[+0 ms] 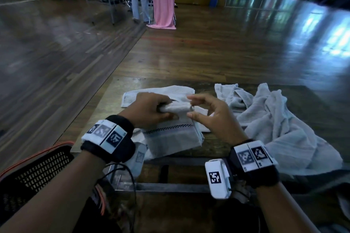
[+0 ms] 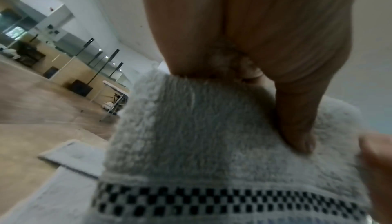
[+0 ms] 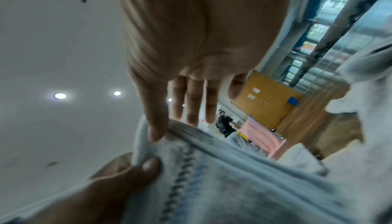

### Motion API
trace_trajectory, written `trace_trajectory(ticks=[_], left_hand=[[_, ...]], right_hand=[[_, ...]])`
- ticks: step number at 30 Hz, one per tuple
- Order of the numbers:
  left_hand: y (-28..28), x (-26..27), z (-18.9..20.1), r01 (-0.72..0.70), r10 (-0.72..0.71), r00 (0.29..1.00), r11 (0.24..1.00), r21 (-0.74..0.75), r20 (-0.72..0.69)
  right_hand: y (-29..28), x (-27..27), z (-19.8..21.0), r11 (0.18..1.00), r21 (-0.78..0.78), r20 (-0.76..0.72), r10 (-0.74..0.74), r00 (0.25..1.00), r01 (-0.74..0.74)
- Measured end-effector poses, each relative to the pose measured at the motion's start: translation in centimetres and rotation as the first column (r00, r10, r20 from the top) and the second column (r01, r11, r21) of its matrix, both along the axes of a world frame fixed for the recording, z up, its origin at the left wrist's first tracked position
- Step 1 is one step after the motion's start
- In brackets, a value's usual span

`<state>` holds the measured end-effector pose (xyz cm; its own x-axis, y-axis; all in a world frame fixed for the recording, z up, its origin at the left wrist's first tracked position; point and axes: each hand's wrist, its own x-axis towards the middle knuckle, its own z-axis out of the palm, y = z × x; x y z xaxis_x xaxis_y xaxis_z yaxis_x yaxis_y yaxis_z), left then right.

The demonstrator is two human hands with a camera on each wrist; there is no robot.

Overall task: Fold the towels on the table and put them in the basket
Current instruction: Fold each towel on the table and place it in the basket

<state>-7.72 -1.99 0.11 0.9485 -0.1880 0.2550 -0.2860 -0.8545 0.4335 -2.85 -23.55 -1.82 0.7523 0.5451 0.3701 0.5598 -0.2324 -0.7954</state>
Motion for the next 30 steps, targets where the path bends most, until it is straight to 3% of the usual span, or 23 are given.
trace_trajectory(ticks=[3,5,10,13,15,19,23,27,30], left_hand=[[-0.2,-0.7,0.9,0.005,-0.010,0.999,0.987,-0.162,-0.033],[-0.4,-1.1,1.6,-0.011,0.006,1.000,0.960,-0.280,-0.019],[-0.4,-2.0,1.9,-0.065,0.043,0.997,0.876,-0.477,-0.057],[0.2,-2.1,1.0,-0.151,0.026,0.973,0.821,-0.550,-0.229],[0.5,-2.0,0.0,-0.218,-0.014,0.926,0.797,-0.563,-0.378],[0.4,-1.0,-2.2,-0.287,-0.052,0.841,0.802,-0.524,-0.539],[0.8,1.2,-4.6,-0.377,0.050,0.774,0.837,-0.396,-0.631],[1.2,3.2,-6.6,-0.362,0.194,0.767,0.918,-0.162,-0.612],[1.1,4.3,-7.9,-0.345,0.267,0.801,0.937,-0.048,-0.536]], right_hand=[[-1.6,-0.3,-1.8,0.976,-0.215,-0.110,-0.060,0.992,0.035],[-2.5,-0.2,-2.6,0.962,-0.269,-0.182,-0.100,0.978,0.048],[-4.1,-0.3,-2.7,0.999,0.012,-0.240,-0.034,0.970,0.038],[-4.4,-0.6,-3.0,0.961,0.248,-0.410,-0.009,0.912,0.121],[-4.3,-0.1,-3.5,0.937,0.274,-0.490,-0.055,0.870,0.214],[-3.7,1.9,-5.0,0.959,0.060,-0.536,-0.202,0.820,0.276],[-2.9,3.9,-6.4,0.950,-0.236,-0.488,-0.299,0.820,0.206],[-1.7,5.4,-7.0,0.918,-0.350,-0.448,-0.337,0.828,0.184],[-1.3,6.2,-7.6,0.851,-0.478,-0.265,-0.378,0.887,0.219]])
